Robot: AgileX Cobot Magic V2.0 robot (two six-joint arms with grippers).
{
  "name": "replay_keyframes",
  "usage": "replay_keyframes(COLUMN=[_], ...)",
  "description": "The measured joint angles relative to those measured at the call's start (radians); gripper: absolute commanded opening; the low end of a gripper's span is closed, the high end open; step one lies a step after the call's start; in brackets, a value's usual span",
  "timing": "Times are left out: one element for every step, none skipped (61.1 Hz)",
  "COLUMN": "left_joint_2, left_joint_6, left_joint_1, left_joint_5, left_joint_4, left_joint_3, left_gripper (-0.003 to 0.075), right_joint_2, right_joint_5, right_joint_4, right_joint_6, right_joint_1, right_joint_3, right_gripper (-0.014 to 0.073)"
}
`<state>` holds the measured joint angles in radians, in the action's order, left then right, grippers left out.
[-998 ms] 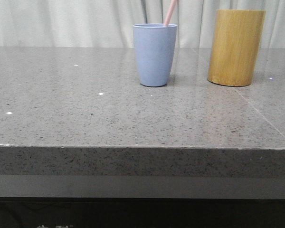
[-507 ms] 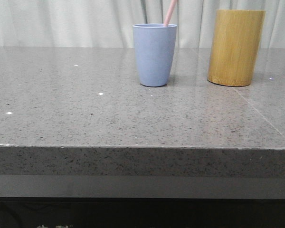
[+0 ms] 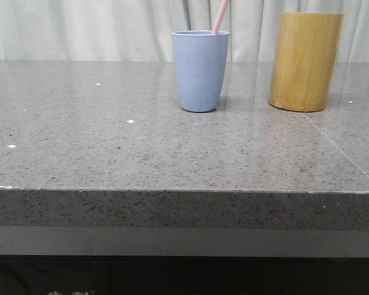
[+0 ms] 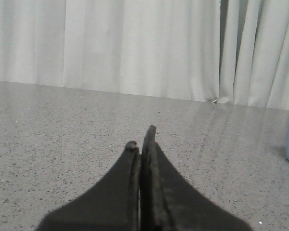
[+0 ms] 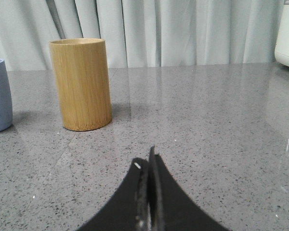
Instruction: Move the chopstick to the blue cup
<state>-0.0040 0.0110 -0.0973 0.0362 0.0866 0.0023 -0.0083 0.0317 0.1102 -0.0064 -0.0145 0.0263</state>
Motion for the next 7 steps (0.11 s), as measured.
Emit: replay_keyframes(left_joint_2=[0.0, 0.0, 0.0, 0.0, 0.0, 0.0, 0.0], left_joint_6=[0.0, 0.0, 0.0, 0.0, 0.0, 0.0, 0.0], left_joint_1=[0.0, 0.0, 0.0, 0.0, 0.0, 0.0, 0.0], left_joint_5=[0.0, 0.0, 0.0, 0.0, 0.0, 0.0, 0.0], left_joint_4=[0.0, 0.0, 0.0, 0.0, 0.0, 0.0, 0.0], left_joint_3=[0.0, 0.0, 0.0, 0.0, 0.0, 0.0, 0.0], left_gripper=[-0.0019, -0.0019, -0.0019, -0.0019, -0.0019, -0.0019, -0.0019], right_joint_2=[0.0, 0.0, 0.0, 0.0, 0.0, 0.0, 0.0], right_joint_5=[0.0, 0.0, 0.0, 0.0, 0.0, 0.0, 0.0], right_joint_4=[0.0, 0.0, 0.0, 0.0, 0.0, 0.0, 0.0], right_joint_6=[0.0, 0.0, 0.0, 0.0, 0.0, 0.0, 0.0], right_joint_1=[0.0, 0.0, 0.0, 0.0, 0.0, 0.0, 0.0], right_joint_3=[0.0, 0.0, 0.0, 0.0, 0.0, 0.0, 0.0], right_gripper=[-0.0067, -0.0067, -0.0067, -0.0067, -0.0067, -0.0067, -0.0067])
